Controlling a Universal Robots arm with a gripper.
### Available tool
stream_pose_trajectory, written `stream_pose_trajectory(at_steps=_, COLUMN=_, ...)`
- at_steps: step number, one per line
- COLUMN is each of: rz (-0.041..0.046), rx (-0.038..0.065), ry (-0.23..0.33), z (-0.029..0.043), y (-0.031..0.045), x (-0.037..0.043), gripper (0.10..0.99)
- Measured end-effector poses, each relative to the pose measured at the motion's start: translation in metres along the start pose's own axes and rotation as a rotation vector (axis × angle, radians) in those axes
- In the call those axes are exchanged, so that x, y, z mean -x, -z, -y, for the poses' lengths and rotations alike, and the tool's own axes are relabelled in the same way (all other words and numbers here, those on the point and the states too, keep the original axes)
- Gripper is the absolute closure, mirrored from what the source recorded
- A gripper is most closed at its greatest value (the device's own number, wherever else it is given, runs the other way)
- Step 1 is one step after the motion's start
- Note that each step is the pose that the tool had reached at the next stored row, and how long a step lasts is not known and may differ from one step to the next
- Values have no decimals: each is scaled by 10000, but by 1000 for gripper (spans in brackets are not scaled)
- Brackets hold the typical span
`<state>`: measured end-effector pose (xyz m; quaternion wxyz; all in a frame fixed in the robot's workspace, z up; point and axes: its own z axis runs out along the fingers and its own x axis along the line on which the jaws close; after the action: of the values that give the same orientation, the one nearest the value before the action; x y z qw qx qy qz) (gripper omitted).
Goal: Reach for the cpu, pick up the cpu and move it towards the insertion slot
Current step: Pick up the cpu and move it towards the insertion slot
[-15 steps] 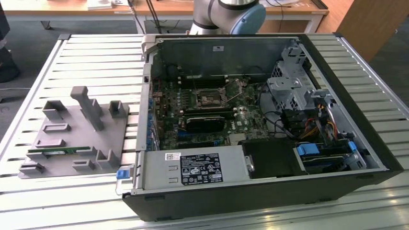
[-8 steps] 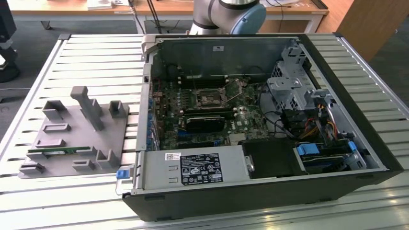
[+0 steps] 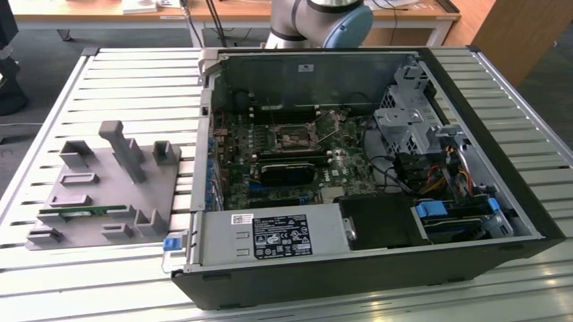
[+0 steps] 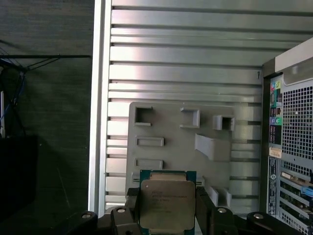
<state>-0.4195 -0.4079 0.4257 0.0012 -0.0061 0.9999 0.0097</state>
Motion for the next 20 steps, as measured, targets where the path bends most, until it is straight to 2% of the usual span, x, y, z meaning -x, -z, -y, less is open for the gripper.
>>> stream_pose_trajectory(at_steps=20, rz=-2, rx=-1, ry=-1, z=4, y=0, x=361, gripper=545)
